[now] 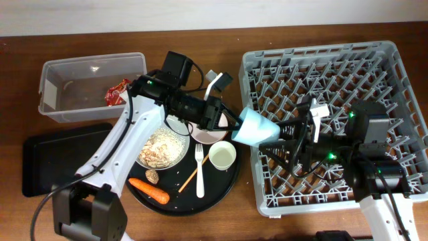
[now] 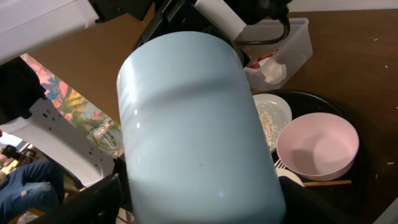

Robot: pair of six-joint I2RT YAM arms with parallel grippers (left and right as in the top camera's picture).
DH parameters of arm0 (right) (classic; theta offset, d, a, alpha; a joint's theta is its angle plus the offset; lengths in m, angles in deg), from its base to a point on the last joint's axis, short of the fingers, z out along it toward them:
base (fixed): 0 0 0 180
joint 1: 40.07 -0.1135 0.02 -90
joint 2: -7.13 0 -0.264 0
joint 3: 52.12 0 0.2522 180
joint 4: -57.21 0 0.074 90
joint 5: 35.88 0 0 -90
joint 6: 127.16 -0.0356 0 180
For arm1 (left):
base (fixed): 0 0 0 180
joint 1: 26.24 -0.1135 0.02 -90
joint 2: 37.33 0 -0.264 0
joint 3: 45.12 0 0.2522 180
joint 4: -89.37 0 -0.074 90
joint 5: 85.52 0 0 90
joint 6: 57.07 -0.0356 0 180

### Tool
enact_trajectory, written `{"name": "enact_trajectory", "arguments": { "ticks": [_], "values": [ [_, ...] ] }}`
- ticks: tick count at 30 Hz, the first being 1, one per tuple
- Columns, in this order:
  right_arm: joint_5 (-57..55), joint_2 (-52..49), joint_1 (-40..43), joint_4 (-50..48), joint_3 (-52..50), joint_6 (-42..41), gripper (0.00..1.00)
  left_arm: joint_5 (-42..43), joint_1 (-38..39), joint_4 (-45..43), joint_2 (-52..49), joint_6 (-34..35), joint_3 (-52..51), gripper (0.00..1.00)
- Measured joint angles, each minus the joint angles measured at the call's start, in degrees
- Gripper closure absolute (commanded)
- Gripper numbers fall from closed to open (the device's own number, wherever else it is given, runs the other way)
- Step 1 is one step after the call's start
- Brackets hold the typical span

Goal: Sort waste into correct bins and load items into the dishwasher rack

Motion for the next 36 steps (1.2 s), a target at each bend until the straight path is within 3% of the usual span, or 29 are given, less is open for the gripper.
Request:
{"name": "enact_trajectory", "arguments": {
  "ticks": [14,20,23,29,36],
  "values": [
    [1.4,0.0,0.0,0.0,0.0,0.2,0.38,0.0,1.3,0.0,0.0,0.8,0.0,0.98],
    [1.0,0.0,0.0,0.0,0.0,0.0,0.43,-1.6,1.4,0.0,0.0,1.0,0.0,0.85],
    [-0.2,-0.1,0.0,0.2,0.0,0.0,0.48,-5.0,1.6,0.0,0.0,1.2,0.0,0.77],
    [-3.2,-0.6,0.0,0.5,0.0,-0.4,0.63,-13.0,1.0,0.4,0.3,1.2,0.2,0.75],
    [-9.8,-0.6,0.0,0.7,0.0,-4.3,0.74,-33.7,-10.9,10.7,0.4,1.1,0.4,0.74]
  ]
}}
